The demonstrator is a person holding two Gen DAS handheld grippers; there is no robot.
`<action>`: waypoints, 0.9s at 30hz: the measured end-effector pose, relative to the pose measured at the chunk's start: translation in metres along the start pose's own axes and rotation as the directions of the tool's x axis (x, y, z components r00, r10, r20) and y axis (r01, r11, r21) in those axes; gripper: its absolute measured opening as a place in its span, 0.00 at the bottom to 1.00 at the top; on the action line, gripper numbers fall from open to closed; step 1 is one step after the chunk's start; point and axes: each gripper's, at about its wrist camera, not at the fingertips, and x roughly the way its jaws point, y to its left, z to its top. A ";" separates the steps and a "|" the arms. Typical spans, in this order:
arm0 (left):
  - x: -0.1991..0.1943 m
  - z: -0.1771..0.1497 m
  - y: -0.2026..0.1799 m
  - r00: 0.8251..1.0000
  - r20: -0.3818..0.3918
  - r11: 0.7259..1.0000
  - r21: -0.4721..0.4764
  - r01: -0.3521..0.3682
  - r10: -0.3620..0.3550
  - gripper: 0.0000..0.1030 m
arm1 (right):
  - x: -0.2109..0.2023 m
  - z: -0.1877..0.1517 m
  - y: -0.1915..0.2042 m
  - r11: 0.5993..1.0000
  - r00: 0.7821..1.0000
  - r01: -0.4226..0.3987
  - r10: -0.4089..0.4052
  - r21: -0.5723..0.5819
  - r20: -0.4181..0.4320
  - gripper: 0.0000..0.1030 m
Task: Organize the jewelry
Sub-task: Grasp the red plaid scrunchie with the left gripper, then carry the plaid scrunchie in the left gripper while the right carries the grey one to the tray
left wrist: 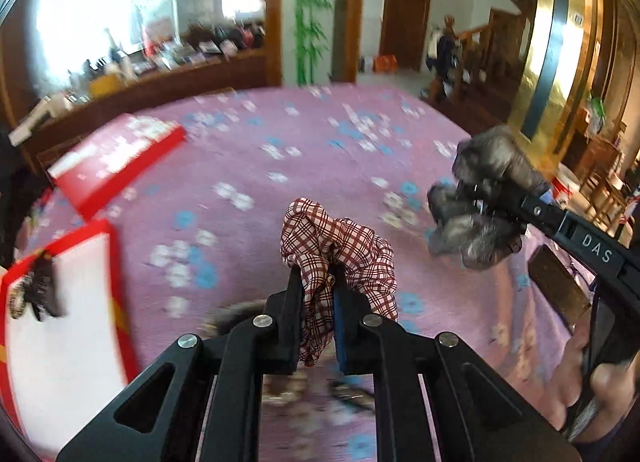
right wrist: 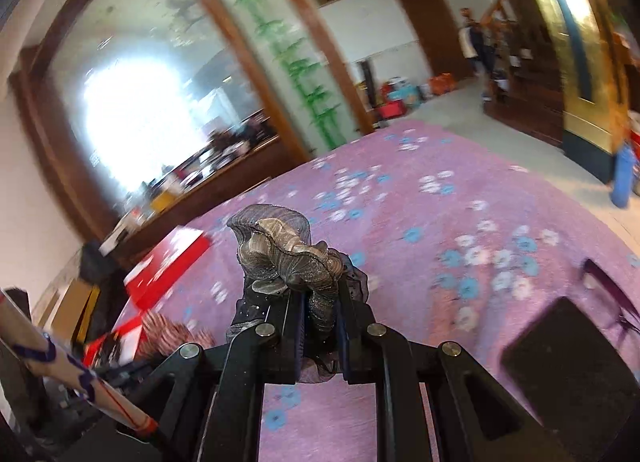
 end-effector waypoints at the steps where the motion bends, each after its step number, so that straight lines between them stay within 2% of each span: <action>1: -0.004 -0.003 0.006 1.000 0.025 1.000 -0.004 -0.011 0.011 0.11 | 0.002 -0.002 0.005 1.000 1.000 -0.024 0.023 -0.019 -0.014 0.13; 4: -0.002 -0.008 0.017 0.998 0.065 0.999 -0.035 0.007 -0.005 0.11 | 0.004 -0.009 0.025 0.993 0.998 -0.062 0.059 -0.102 -0.031 0.13; 8: -0.002 -0.012 0.019 0.995 0.098 0.999 -0.036 0.019 -0.016 0.12 | 0.007 -0.016 0.038 0.983 0.997 -0.073 0.066 -0.169 -0.045 0.13; 13: -0.008 -0.014 0.025 0.990 0.142 0.999 -0.046 0.017 -0.011 0.12 | 0.008 -0.021 0.044 0.979 0.996 -0.075 0.066 -0.189 -0.052 0.13; 27: -0.012 -0.018 0.023 0.987 0.162 0.999 -0.034 -0.013 0.019 0.12 | 0.003 -0.018 0.047 0.979 0.997 -0.076 0.070 -0.192 -0.037 0.14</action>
